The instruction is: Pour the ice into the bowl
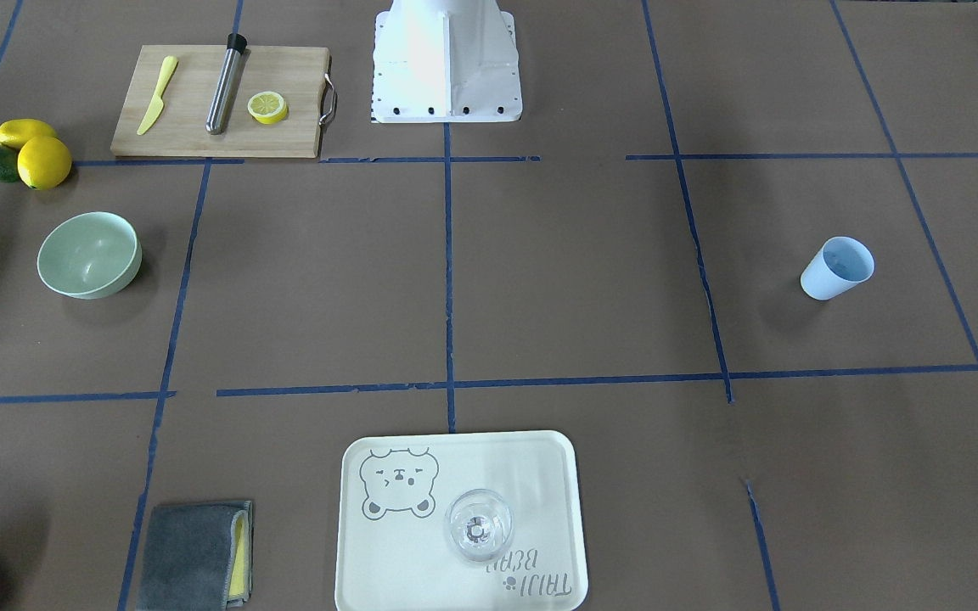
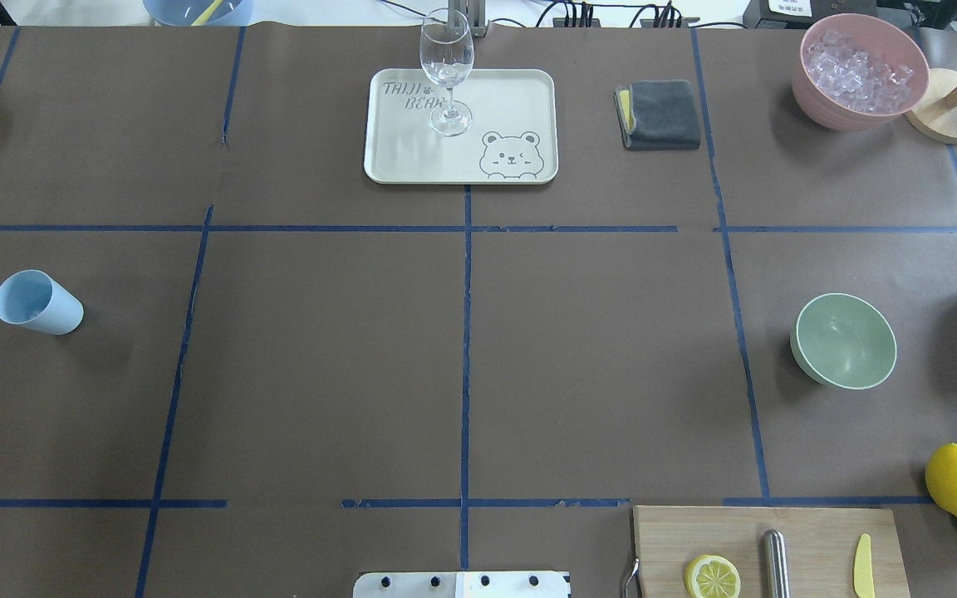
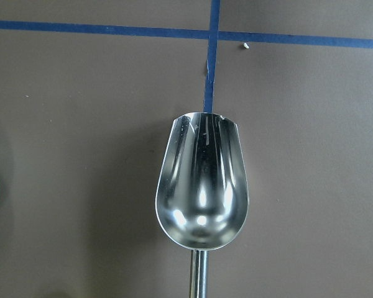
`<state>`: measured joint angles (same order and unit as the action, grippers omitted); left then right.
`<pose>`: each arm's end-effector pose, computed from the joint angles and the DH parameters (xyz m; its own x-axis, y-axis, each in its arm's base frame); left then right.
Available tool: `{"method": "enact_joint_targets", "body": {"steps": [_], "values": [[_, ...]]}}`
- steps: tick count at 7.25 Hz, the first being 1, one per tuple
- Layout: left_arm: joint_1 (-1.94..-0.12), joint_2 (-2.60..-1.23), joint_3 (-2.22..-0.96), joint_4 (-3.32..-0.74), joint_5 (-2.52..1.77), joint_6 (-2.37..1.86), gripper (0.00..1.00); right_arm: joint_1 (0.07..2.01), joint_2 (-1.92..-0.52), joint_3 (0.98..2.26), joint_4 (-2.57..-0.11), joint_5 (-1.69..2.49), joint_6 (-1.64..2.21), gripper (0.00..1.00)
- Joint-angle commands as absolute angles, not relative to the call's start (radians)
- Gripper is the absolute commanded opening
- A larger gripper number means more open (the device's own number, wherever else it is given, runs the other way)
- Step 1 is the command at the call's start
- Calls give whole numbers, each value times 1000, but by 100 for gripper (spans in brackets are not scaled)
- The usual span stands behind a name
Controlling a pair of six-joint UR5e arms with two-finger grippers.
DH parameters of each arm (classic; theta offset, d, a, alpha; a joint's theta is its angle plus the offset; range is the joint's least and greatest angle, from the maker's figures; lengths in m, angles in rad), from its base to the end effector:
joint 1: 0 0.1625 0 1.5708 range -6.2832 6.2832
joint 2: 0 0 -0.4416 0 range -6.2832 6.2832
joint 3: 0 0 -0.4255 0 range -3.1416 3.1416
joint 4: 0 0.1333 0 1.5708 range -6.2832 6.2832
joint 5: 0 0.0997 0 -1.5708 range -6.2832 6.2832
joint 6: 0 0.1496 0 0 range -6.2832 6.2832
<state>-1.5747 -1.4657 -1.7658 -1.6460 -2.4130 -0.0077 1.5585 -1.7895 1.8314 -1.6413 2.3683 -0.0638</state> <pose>-0.0236 -0.4921 0.6453 0.6662 0.1124 -0.7372 0.0090 0.9873 0.1587 0.0210 -0.4263 0.6831 0.6965 -0.0519 0.7157 0.0568 0.9982 0.0171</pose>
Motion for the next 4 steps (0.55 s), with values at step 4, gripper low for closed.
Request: {"method": "enact_joint_targets", "body": {"steps": [4], "values": [[-1575, -1465, -1758, -1652, -2413, -5, 100, 1557, -1786, 1830, -1641, 2381, -68, 100]]}}
